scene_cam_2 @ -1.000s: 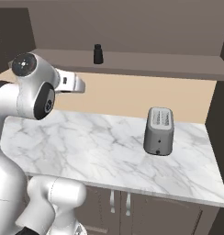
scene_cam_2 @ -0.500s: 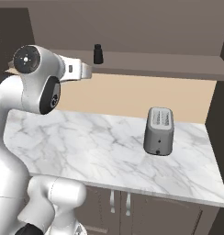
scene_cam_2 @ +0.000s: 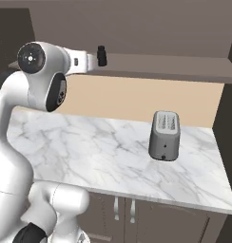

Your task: Retrieve the shaker from the cabinet and place it next the steak on a plate on the dining table.

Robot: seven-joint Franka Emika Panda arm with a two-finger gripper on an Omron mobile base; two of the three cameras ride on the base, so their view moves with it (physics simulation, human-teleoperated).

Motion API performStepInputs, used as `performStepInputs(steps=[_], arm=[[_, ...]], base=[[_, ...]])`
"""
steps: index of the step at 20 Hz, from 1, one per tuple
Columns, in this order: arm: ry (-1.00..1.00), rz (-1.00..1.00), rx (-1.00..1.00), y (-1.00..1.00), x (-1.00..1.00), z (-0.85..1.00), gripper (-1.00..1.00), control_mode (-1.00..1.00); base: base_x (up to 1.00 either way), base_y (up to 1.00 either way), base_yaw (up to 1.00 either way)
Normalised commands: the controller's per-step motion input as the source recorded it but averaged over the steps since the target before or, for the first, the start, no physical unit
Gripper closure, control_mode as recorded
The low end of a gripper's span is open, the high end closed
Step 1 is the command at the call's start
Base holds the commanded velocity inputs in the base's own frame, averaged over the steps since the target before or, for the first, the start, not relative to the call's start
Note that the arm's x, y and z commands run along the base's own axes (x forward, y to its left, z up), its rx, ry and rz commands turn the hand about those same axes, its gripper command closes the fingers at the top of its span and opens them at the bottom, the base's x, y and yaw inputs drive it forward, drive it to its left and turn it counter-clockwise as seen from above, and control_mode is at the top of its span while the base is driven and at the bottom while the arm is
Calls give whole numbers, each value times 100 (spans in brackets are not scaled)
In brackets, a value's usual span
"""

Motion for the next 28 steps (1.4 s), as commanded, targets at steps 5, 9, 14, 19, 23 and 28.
performStepInputs(steps=[5,9,14,19,23,28], arm=[[-1,0,0,-6,41,0,-100,-100],[0,0,0,-18,40,0,-100,-100],[0,0,0,-5,45,0,-100,-100],[0,0,0,0,41,0,-100,-100],[0,0,0,0,41,0,-100,-100],[0,0,0,1,38,0,-100,-100]], base=[[0,0,0],[0,0,0],[0,0,0],[0,0,0],[0,0,0],[0,0,0]])
